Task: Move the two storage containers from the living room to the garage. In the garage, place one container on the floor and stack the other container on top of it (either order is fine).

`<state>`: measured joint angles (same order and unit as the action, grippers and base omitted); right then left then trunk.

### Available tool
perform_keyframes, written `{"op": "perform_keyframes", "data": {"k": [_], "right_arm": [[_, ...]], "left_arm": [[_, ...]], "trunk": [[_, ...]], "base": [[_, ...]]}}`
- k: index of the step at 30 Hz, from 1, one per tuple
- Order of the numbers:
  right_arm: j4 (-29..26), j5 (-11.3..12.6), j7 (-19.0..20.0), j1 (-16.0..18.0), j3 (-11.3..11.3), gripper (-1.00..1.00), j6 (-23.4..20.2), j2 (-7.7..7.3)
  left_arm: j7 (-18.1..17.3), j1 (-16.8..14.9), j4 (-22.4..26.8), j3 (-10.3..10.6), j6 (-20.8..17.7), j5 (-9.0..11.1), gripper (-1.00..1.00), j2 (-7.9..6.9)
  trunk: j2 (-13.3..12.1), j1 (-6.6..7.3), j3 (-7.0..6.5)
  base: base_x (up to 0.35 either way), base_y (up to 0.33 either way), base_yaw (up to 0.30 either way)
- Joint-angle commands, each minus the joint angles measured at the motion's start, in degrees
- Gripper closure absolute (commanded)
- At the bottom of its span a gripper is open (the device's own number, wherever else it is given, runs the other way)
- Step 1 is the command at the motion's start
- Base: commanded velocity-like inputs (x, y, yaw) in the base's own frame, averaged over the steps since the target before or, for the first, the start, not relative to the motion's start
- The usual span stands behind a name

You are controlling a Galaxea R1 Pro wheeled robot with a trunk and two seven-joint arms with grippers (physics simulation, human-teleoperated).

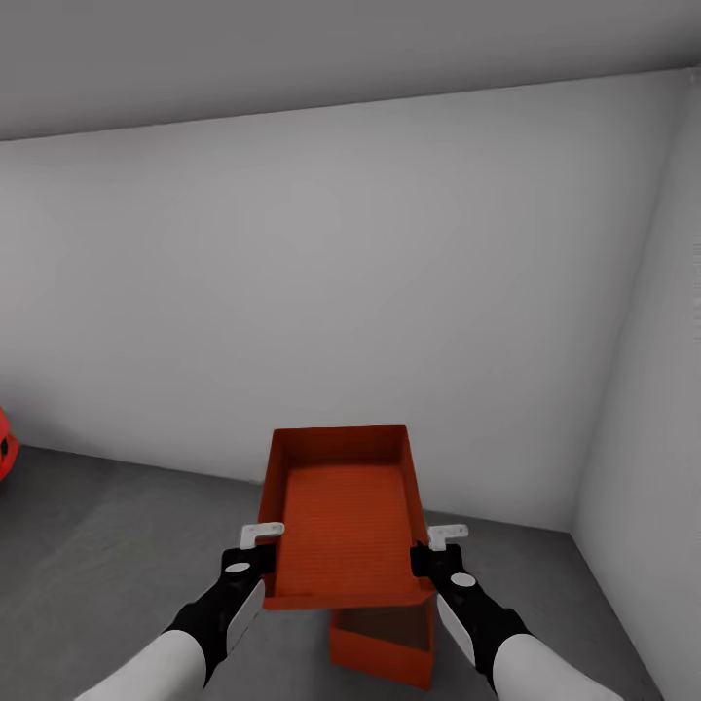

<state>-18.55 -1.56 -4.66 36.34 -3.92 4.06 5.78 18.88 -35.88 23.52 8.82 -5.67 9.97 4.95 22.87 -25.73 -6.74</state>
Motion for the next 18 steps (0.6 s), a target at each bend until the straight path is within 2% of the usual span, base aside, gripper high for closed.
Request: {"op": "perform_keyframes", "data": {"k": [1,18], "right_arm": [[0.2,2.9,0.0,0.0,0.4,1.00,0.1,-0.07],[0.2,2.9,0.0,0.0,0.4,1.00,0.1,-0.07]], "left_arm": [[0.5,0.0,0.4,-2.3,0.5,0.1,1.00,-1.43],[0.5,0.0,0.4,-2.3,0.5,0.1,1.00,-1.43]], "trunk": [[0.0,-0.06,0.02],[0.0,-0.06,0.02]], "base": [[0.322,0.110,-0.296],[0.322,0.110,-0.296]]}}
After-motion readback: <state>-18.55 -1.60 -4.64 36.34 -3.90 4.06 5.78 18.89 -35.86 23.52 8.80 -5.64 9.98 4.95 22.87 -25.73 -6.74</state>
